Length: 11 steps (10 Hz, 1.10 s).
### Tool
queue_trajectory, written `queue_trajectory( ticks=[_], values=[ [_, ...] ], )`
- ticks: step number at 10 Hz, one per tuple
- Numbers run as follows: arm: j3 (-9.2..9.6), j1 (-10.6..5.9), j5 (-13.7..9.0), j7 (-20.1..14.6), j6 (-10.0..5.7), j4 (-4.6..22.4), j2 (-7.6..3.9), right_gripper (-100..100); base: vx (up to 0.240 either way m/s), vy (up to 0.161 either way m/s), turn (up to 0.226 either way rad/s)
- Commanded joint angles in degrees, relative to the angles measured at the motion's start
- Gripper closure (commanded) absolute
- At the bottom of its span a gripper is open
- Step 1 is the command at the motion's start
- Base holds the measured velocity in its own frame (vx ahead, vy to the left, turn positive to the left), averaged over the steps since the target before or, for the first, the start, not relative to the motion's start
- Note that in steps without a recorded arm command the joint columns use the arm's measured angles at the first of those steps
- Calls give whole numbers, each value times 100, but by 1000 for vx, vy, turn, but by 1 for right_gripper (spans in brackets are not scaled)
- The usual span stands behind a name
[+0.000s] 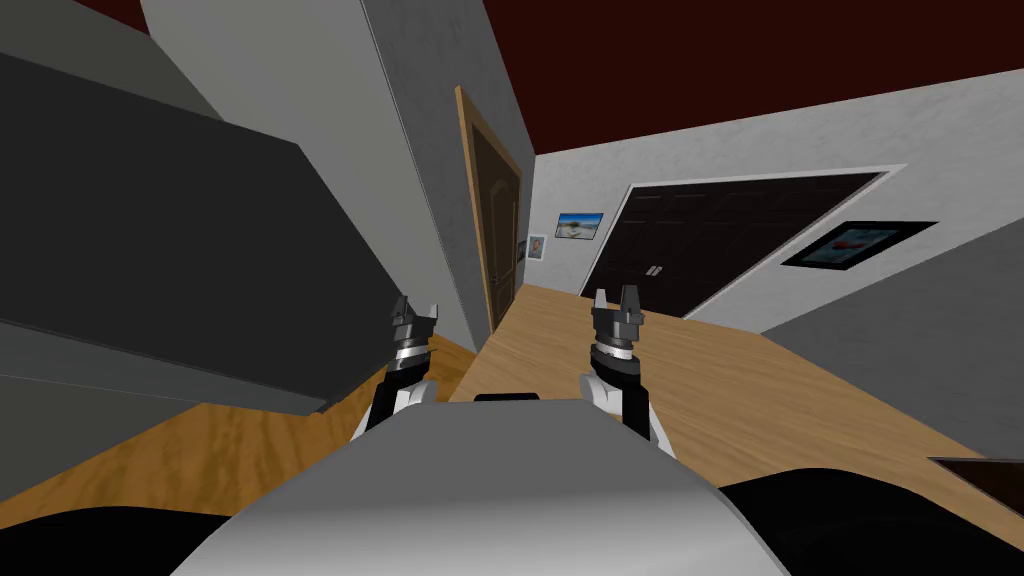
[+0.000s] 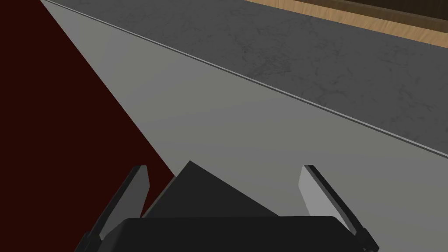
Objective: Pull the door open
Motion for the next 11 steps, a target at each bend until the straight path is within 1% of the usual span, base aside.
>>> queue_trajectory(
  ticks=[1,5,6,11],
  values=[
    [26,-58,-5,-37,-23,159,-51,-100,26,-6,112],
    [104,-230,-20,-148,-91,629,-194,-100,89,-37,138],
    [138,-306,-27,-197,-121,838,-256,-100,106,-46,196],
    [241,-533,-46,-343,-210,1458,-436,-100,83,-38,134]
  ],
)
